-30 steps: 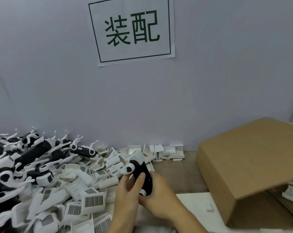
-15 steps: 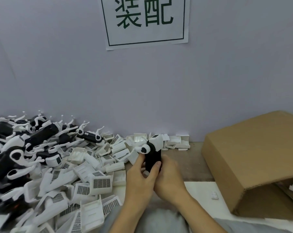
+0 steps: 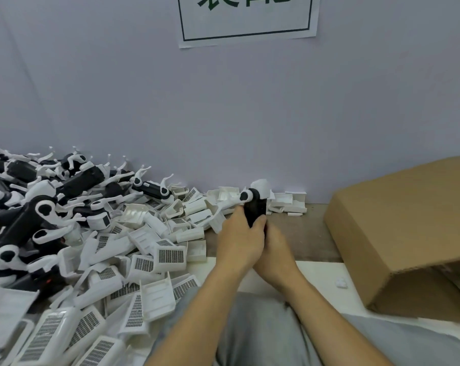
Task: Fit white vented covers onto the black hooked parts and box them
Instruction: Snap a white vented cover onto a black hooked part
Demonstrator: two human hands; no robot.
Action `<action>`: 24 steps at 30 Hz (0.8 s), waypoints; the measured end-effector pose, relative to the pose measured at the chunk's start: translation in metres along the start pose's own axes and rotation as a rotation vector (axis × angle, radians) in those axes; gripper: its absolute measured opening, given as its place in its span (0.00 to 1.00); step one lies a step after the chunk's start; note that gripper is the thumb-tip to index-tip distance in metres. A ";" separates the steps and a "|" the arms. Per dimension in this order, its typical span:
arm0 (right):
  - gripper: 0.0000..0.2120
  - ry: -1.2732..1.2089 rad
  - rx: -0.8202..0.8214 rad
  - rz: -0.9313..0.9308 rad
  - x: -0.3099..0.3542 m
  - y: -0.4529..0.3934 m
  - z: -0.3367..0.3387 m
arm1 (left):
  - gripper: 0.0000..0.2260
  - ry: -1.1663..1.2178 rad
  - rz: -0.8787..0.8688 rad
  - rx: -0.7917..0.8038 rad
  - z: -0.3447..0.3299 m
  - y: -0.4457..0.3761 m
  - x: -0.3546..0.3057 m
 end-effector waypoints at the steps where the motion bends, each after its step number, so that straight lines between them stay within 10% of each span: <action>1: 0.12 -0.010 -0.024 -0.028 -0.002 0.001 0.004 | 0.07 -0.020 0.043 0.021 -0.004 -0.003 -0.004; 15: 0.19 -0.230 0.140 -0.111 -0.014 0.000 -0.001 | 0.12 0.417 0.040 -0.074 -0.008 -0.011 0.028; 24: 0.23 -0.571 -0.192 -0.265 -0.031 -0.007 0.024 | 0.20 0.146 -0.211 0.217 -0.034 0.004 0.014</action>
Point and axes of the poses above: each hand's wrist, its own y-axis away from the middle knuckle, its own z-axis out of the back of the hand, x = y × z, the point moved 7 cm from there along -y, towards the middle knuckle, and after that the axes turned 8 degrees about z, right-handed, at the moved point
